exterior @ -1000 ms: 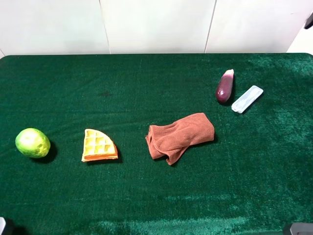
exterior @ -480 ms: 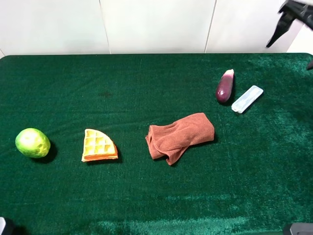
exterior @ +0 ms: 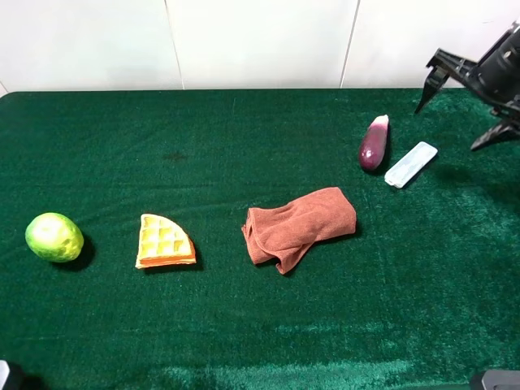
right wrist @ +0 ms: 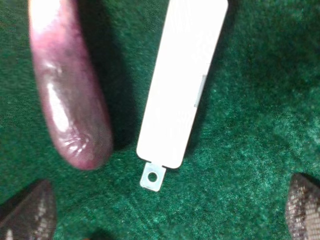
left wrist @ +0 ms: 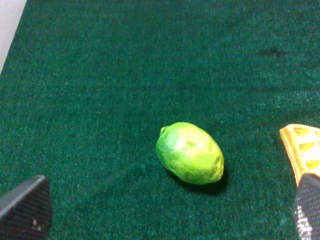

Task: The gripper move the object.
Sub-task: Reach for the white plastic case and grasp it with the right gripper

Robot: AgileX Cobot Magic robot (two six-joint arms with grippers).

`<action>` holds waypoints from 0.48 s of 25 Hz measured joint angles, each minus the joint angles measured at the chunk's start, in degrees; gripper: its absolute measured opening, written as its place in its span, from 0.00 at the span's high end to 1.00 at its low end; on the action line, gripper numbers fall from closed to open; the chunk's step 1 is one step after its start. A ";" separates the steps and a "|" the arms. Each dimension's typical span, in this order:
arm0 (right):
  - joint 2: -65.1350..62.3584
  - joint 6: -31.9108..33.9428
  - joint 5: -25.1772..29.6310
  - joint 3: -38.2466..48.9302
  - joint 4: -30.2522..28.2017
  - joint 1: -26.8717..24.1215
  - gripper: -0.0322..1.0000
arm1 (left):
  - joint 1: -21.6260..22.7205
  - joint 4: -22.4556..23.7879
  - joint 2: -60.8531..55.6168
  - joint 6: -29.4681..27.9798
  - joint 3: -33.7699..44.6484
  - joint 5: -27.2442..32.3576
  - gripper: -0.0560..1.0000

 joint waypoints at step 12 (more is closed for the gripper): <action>8.64 7.69 0.97 -6.00 -5.00 2.87 0.30 | 0.00 0.00 0.00 0.00 0.00 0.00 0.02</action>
